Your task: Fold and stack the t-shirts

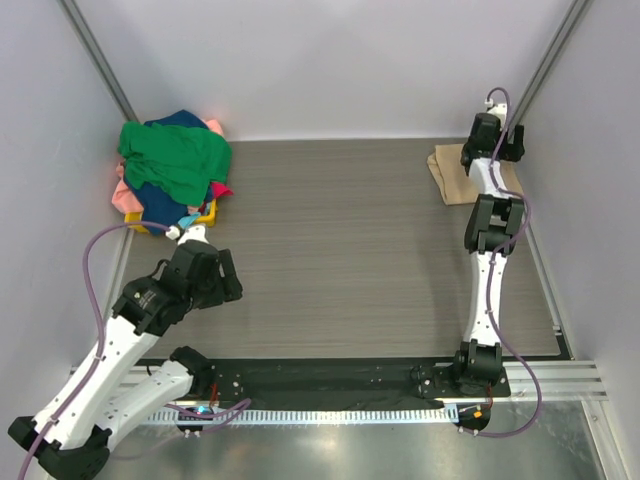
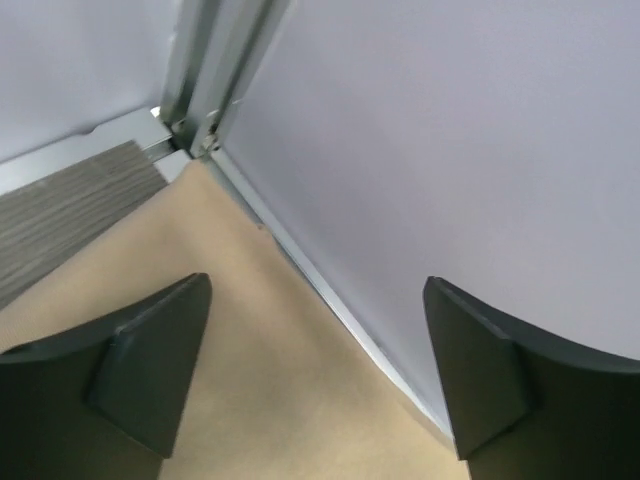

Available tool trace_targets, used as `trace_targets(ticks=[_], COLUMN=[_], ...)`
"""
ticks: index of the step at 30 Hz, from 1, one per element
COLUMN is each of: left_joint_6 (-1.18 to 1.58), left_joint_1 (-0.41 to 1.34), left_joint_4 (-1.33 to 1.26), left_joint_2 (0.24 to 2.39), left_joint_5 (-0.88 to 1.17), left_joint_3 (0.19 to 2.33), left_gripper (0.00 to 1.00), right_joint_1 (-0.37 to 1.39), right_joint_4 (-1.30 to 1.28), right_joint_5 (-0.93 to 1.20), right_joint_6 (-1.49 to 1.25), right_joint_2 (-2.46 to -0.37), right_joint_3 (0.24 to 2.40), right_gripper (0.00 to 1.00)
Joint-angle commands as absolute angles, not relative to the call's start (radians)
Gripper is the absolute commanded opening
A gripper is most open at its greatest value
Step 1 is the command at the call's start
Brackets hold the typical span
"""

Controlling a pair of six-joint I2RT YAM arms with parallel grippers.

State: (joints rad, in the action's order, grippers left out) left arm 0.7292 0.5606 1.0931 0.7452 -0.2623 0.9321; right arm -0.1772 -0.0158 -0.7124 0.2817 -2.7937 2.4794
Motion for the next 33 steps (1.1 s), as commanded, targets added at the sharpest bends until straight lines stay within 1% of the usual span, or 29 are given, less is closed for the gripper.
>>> trace_targets(ticks=[1, 3, 4, 6, 7, 9, 10, 11, 12, 13, 14, 15, 17, 18, 20, 21, 23, 24, 25, 26, 27, 28, 31, 33], left_joint_6=[0.741, 0.739, 0.739, 0.736, 0.738, 0.738, 0.739, 0.739, 0.739, 0.739, 0.739, 0.741, 0.747, 0.749, 0.752, 0.755, 0.755, 0.758, 0.758, 0.758, 0.758, 0.761, 0.773, 0.781], left_joint_1=[0.557, 0.557, 0.557, 0.557, 0.558, 0.557, 0.557, 0.558, 0.557, 0.557, 0.557, 0.557, 0.557, 0.557, 0.555, 0.555, 0.555, 0.555, 0.555, 0.557, 0.555, 0.555, 0.555, 0.555], left_joint_4=[1.074, 1.069, 1.068, 1.065, 1.065, 1.065, 1.065, 1.066, 1.065, 1.063, 1.062, 1.062, 1.06, 1.061, 1.062, 1.062, 1.065, 1.063, 1.065, 1.066, 1.065, 1.068, 1.075, 1.077], left_joint_2=[0.716, 0.701, 0.69, 0.678, 0.672, 0.654, 0.647, 0.635, 0.627, 0.62, 0.612, 0.594, 0.581, 0.571, 0.563, 0.56, 0.551, 0.549, 0.546, 0.542, 0.541, 0.538, 0.529, 0.519], left_joint_5=[-0.284, -0.282, -0.279, -0.281, -0.282, -0.285, -0.29, -0.287, -0.29, -0.29, -0.293, -0.296, -0.307, -0.313, -0.321, -0.324, -0.325, -0.327, -0.327, -0.33, -0.331, -0.339, -0.365, -0.376], left_joint_3=[0.933, 0.93, 0.93, 0.931, 0.931, 0.931, 0.933, 0.933, 0.931, 0.931, 0.931, 0.931, 0.93, 0.93, 0.931, 0.931, 0.931, 0.931, 0.931, 0.931, 0.931, 0.931, 0.934, 0.934], left_gripper=[0.72, 0.73, 0.73, 0.74, 0.75, 0.75, 0.75, 0.75, 0.75, 0.75, 0.75, 0.76, 0.76, 0.76, 0.76, 0.76, 0.76, 0.76, 0.76, 0.76, 0.76, 0.77, 0.76, 0.76], right_joint_1=[-0.172, -0.172, -0.164, -0.152, -0.143, -0.104, -0.088, -0.039, -0.013, 0.035, 0.07, 0.153, 0.228, 0.27, 0.359, 0.376, 0.425, 0.437, 0.457, 0.478, 0.495, 0.509, 0.543, 0.548], right_joint_4=[0.104, 0.056, 0.031, -0.029, -0.043, -0.075, -0.121, -0.156, -0.196, -0.26, -0.284, -0.297, -0.299, -0.302, -0.305, -0.305, -0.301, -0.308, -0.324, -0.325, -0.316, -0.311, -0.321, -0.351], right_joint_5=[-0.837, -0.839, -0.816, -0.775, -0.722, -0.664, -0.634, -0.597, -0.56, -0.56, -0.56, -0.552, -0.54, -0.493, -0.41, -0.291, -0.221, -0.195, -0.169, -0.144, -0.131, -0.102, -0.051, -0.041], right_joint_6=[0.229, 0.14, 0.109, 0.049, 0.01, -0.03, -0.096, -0.124, -0.139, -0.152, -0.178, -0.182, -0.266, -0.305, -0.436, -0.48, -0.543, -0.602, -0.629, -0.655, -0.672, -0.702, -0.745, -0.756], right_joint_2=[-2.631, -2.562, -2.481, -2.397, -2.316, -2.228, -2.188, -2.101, -2.058, -2.007, -1.905, -1.835, -1.713, -1.581, -1.45, -1.339, -1.228, -1.182, -1.082, -1.034, -0.975, -0.878, -0.699, -0.64], right_joint_3=[2.441, 2.401, 2.392, 2.355, 2.338, 2.286, 2.264, 2.244, 2.193, 2.148, 2.093, 1.945, 1.774, 1.605, 1.427, 1.263, 1.107, 0.985, 0.929, 0.875, 0.777, 0.737, 0.623, 0.577], right_gripper=[0.98, 1.0, 1.0, 1.0, 1.0, 1.0, 1.0, 1.0, 1.0, 1.0, 1.0, 0.99, 1.0, 1.0, 1.0, 1.0, 1.0, 1.0, 1.0, 1.0, 1.0, 1.0, 1.0, 1.0])
